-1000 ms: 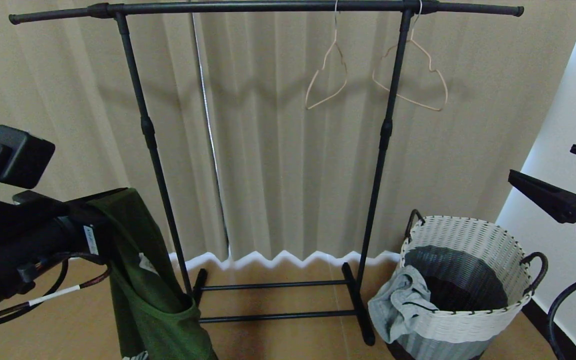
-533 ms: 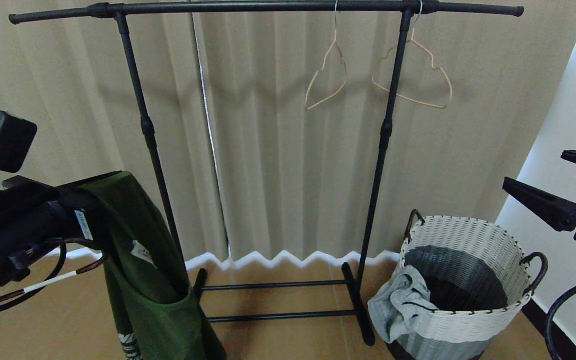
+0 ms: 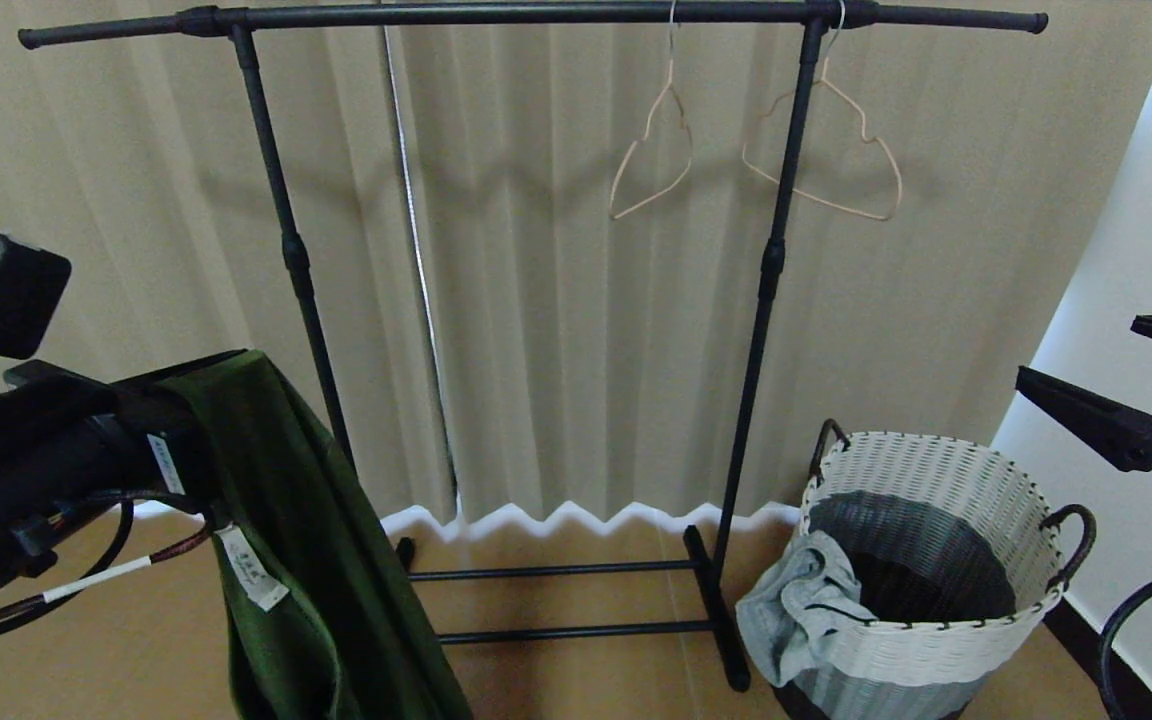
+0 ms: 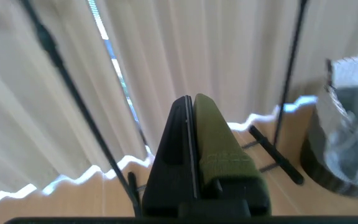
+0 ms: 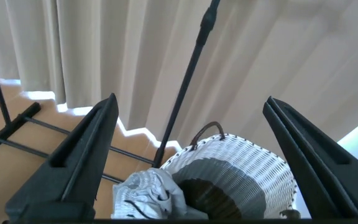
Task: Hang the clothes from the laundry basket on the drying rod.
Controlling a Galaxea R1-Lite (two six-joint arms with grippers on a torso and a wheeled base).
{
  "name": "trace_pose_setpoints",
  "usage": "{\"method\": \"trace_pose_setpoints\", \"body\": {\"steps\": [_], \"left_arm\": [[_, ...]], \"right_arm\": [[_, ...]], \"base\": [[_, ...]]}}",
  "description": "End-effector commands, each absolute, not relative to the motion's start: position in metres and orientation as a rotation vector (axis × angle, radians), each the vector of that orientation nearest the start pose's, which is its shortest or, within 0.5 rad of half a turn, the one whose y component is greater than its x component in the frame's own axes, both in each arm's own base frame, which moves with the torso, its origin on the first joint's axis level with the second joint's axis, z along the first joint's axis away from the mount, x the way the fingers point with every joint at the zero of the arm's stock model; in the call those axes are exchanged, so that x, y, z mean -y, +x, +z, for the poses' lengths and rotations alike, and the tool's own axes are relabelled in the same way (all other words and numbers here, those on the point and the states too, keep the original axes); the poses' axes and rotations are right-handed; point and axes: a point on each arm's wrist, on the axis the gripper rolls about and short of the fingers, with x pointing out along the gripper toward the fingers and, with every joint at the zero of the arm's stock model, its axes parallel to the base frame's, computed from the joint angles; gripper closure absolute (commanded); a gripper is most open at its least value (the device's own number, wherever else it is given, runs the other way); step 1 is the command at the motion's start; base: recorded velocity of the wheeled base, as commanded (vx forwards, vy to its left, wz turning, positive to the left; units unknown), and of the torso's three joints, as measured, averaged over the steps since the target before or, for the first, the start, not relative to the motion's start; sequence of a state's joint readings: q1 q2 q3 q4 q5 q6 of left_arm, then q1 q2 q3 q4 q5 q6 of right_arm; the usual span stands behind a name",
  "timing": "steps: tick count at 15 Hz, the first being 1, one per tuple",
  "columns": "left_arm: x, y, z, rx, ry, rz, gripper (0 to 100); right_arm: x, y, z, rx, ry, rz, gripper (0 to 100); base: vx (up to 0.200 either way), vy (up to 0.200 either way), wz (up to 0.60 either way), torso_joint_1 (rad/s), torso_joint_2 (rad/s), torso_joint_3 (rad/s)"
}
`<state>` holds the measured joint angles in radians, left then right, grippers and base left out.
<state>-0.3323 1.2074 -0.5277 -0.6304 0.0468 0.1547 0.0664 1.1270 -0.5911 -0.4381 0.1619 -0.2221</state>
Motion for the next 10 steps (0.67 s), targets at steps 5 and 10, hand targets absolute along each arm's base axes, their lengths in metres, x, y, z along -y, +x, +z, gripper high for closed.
{"method": "trace_pose_setpoints", "body": {"steps": [5,10], "left_arm": [[0.0623,0.1684,0.2193,-0.042,0.178,-0.316,100],[0.0622,0.1681,0.2164,-0.052,0.183,-0.319,100]], "right_arm": [[-0.0119,0.1639,0.2347,-0.085,-0.215,0.221,0],[-0.0101,0.1654,0.233,-0.097,-0.216,0.21,0]], "base": [[0.0,0.0,0.0,0.056,-0.24,-0.24],[0.0,0.0,0.0,0.125,-0.51,-0.316]]}}
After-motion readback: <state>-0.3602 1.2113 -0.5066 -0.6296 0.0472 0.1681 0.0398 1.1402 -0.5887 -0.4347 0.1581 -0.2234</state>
